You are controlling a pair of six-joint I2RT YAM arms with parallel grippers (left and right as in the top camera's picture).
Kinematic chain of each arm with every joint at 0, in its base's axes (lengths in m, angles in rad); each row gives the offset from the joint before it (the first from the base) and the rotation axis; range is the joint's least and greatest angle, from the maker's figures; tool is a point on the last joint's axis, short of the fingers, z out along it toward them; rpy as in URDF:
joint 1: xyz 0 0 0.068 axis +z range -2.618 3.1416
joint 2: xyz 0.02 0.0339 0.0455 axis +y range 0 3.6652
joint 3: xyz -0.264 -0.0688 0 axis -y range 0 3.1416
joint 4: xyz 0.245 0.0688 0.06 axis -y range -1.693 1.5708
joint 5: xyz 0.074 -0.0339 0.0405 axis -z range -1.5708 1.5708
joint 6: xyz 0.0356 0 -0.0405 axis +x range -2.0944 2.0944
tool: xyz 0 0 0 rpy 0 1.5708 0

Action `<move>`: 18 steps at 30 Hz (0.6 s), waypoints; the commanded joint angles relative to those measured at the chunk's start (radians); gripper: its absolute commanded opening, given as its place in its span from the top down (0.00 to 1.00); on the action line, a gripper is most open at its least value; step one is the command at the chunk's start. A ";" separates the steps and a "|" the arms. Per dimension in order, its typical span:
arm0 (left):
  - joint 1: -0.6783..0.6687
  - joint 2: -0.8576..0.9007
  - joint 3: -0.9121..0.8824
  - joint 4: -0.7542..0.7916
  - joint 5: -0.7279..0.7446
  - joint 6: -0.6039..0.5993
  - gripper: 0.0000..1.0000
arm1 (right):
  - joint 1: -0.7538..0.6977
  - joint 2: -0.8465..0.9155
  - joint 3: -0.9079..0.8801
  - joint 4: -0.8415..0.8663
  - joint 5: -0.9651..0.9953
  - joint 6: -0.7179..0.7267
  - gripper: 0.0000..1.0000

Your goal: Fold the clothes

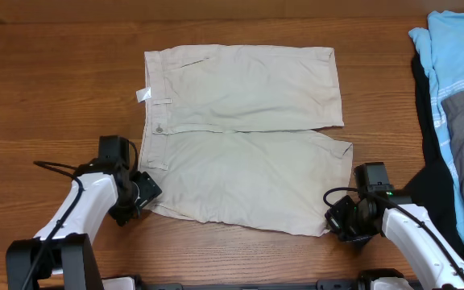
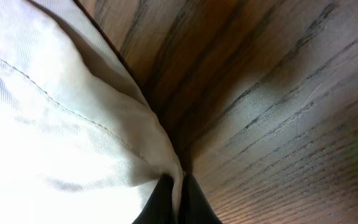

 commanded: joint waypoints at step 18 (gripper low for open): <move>0.001 0.011 -0.085 0.056 0.027 -0.032 0.83 | 0.005 0.002 -0.003 0.002 0.019 0.000 0.96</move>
